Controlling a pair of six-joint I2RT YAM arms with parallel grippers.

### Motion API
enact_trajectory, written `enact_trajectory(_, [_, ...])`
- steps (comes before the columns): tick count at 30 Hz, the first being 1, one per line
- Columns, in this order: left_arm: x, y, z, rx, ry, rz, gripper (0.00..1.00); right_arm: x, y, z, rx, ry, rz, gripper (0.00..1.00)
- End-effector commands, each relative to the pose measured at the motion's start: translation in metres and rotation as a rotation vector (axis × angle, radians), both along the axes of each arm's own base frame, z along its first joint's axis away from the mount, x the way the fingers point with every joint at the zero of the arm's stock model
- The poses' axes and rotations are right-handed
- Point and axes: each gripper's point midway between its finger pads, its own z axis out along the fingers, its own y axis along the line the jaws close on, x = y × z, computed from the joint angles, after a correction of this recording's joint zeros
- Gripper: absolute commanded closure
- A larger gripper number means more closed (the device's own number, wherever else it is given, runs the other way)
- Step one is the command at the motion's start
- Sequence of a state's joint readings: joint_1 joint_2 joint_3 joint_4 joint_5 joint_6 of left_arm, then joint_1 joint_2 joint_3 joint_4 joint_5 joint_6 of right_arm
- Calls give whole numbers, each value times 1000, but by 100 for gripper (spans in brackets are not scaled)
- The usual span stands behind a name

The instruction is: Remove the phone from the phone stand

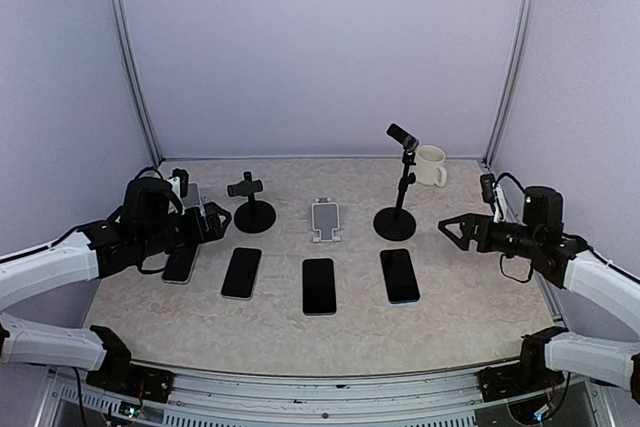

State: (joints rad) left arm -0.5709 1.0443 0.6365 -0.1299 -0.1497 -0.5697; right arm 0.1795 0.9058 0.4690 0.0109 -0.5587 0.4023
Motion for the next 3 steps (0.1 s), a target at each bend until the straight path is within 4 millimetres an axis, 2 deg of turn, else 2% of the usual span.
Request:
enact_trajectory(1, [2, 2, 10, -20, -31, 12, 1, 4, -5, 16, 15, -82, -30, 0])
enact_trajectory(3, [4, 1, 13, -17, -39, 11, 1, 6, -8, 20, 12, -97, -47, 0])
